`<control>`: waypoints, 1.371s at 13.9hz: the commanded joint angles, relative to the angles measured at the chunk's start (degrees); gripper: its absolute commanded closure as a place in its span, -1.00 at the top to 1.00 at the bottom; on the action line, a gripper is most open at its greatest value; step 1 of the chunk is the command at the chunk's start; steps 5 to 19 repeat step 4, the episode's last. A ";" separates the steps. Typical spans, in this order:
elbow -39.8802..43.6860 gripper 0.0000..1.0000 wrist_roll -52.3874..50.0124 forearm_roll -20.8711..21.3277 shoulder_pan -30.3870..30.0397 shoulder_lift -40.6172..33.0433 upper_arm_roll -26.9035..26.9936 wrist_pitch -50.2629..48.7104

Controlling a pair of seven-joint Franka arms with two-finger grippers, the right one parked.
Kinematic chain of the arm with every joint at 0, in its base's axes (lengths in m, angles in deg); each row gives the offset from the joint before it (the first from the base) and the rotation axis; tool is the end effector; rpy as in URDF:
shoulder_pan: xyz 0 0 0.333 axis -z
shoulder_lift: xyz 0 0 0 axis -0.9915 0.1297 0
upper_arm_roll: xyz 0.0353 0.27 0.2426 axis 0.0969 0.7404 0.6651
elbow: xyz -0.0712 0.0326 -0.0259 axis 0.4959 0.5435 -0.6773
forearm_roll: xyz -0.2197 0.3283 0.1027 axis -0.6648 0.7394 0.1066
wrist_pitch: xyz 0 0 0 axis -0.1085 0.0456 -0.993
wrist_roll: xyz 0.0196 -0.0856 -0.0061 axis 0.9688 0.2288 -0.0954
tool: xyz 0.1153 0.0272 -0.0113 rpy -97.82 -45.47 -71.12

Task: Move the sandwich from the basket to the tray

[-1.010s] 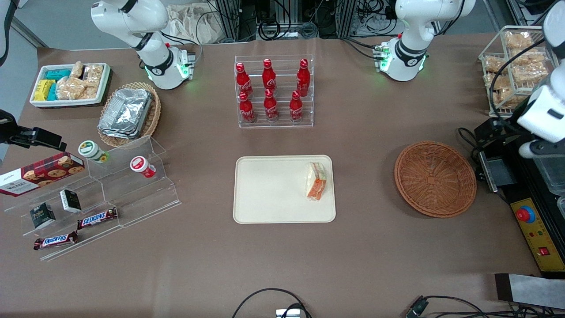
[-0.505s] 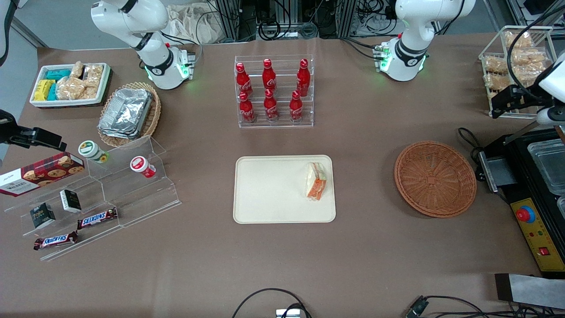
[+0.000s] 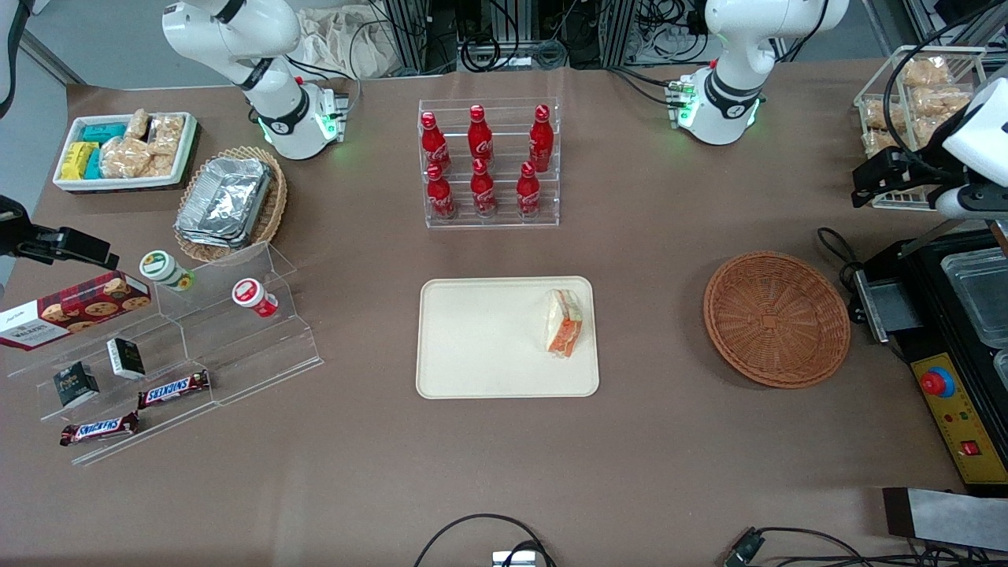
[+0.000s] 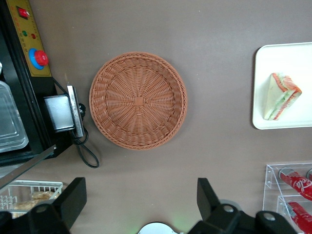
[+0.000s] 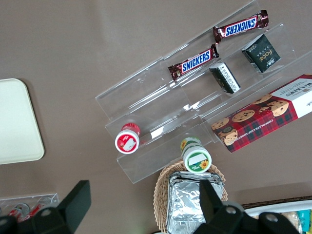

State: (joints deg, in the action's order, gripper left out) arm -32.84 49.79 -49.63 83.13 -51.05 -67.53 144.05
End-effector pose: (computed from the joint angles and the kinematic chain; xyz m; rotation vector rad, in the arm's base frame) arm 0.5389 -0.0283 0.6842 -3.1301 0.0838 0.0926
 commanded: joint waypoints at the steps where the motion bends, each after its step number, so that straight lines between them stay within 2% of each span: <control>1: -0.80 1.00 -0.87 -1.02 0.38 -0.87 0.42 -0.36; 19: -0.63 1.00 -0.87 -1.02 0.38 -0.43 0.42 -0.80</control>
